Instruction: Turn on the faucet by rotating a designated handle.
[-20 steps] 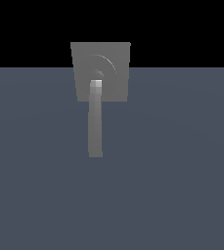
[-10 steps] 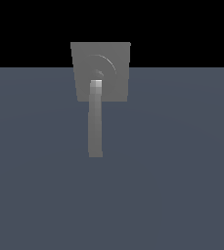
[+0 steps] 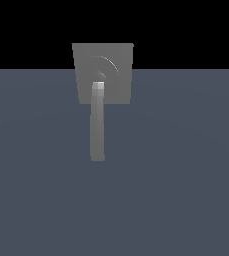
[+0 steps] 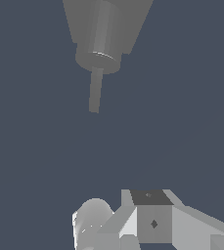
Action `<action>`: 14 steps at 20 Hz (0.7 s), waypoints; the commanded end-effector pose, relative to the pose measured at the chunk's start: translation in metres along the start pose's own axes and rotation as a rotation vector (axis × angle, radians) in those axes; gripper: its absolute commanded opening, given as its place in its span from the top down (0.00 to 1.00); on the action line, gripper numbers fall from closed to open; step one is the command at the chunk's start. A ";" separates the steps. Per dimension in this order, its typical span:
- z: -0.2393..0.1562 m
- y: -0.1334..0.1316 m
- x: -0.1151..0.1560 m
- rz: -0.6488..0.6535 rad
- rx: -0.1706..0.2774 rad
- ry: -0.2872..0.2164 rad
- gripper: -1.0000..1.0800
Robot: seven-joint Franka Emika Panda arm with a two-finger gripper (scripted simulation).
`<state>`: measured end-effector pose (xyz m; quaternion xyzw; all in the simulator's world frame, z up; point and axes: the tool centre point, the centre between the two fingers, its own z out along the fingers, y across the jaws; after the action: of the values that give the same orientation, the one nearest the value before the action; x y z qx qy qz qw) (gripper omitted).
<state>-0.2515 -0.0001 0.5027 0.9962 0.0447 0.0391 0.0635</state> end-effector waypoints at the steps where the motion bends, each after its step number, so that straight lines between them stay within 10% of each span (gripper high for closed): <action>1: -0.005 0.001 0.001 -0.050 -0.072 0.019 1.00; 14: -0.053 -0.004 0.016 -0.444 -0.659 0.036 1.00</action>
<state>-0.2416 0.0081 0.5489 0.9073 0.2246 0.0594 0.3505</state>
